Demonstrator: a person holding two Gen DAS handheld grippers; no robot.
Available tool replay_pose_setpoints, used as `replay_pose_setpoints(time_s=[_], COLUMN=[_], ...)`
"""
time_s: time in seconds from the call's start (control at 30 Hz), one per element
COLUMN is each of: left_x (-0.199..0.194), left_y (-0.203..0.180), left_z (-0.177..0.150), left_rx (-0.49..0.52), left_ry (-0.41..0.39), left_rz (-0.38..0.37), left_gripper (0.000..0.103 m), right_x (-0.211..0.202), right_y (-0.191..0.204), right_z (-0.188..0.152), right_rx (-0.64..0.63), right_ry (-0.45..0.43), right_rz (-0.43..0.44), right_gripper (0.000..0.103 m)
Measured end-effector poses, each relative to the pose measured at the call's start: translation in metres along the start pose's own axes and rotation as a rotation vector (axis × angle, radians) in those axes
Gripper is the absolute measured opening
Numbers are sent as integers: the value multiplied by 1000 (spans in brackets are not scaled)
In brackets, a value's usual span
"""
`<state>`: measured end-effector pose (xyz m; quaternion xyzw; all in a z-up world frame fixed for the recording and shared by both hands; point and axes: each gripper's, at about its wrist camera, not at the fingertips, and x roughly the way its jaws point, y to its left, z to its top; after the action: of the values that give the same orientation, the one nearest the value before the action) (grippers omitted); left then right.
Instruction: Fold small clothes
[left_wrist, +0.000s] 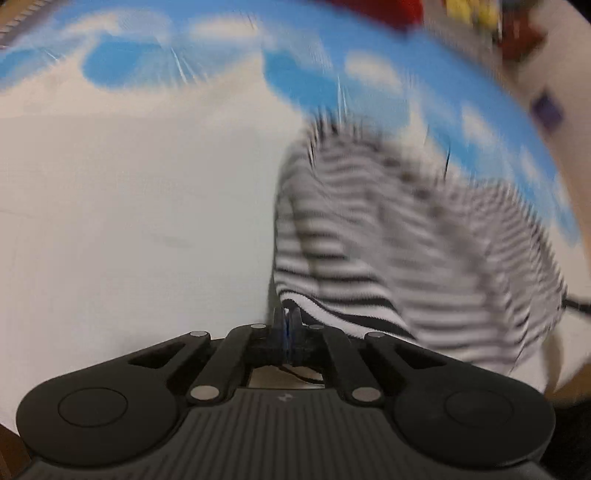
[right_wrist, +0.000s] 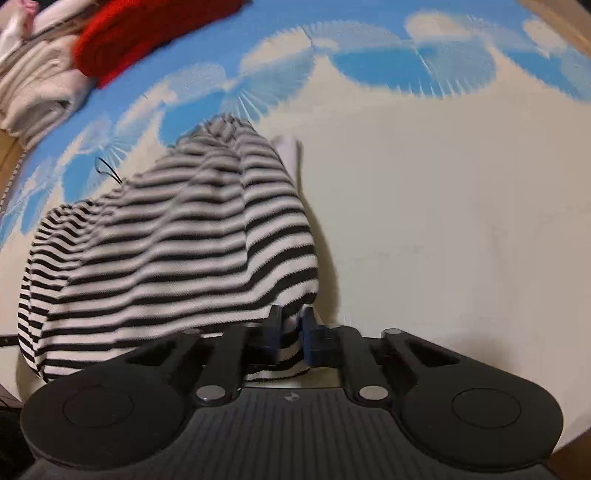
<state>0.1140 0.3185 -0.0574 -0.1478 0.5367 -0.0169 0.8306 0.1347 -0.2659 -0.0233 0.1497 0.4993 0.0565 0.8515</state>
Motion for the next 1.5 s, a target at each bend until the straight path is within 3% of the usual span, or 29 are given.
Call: replay_pose_setpoints(time_s=[0.03,0.1,0.2,0.23,0.3,0.33,0.4,0.47,0.53,0.57,0.6,0.7,0.87,0.97,1.03,1.13,1.27,1.37,1.5], left_x=[-7,-1,34,42,44,42,31,14,0,-2,-2,8,31,55,77,102,100,90,84], left_y=[5,12,2,-5,-17,-20,-28,-40,-52,-60,-68,-103,-149,-163,-163,-142,-115,-107,-93], left_z=[0,-3,-17,-22,-24,-23,-16,-7,-1,1,2,-2,-12,-10,-1,13,32,40,46], left_rx=[-23,-41,52,88,154,160,166,181,178,179,191,295,437,470,447,343,186,167,112], left_ry=[-30,35,240,270,267,255,179,46,-43,-57,-57,-22,47,54,63,103,102,48,40], left_rz=[6,80,164,192,226,226,224,213,117,50,-11,-102,-154,-133,-64,113,94,121,120], left_gripper=[0,0,0,1,1,2,7,29,32,32,32,34,34,35,35,35,12,12,12], right_x=[-10,-19,11,18,26,25,12,-8,-17,-17,-14,-3,24,44,63,100,106,104,102], right_y=[-4,-13,-25,-23,-19,-22,-28,-25,-17,-12,-5,26,102,138,153,149,140,133,122], right_z=[3,5,-7,-9,-11,-10,-2,5,9,11,13,11,6,3,3,5,19,23,26], right_rx=[38,84,92,54,-49,-34,46,56,21,8,-12,-134,-328,-414,-463,-468,-422,-415,-410], right_ry=[-51,-74,132,161,175,166,87,-43,-115,-120,-112,-86,-30,3,35,128,115,115,100], right_rz=[42,41,-116,-176,-375,-380,-274,-204,-131,-81,-22,74,196,186,113,-114,-186,-188,-221], right_gripper=[6,5,3,0,0,0,0,1,3,11,21,26,26,26,26,26,25,25,25])
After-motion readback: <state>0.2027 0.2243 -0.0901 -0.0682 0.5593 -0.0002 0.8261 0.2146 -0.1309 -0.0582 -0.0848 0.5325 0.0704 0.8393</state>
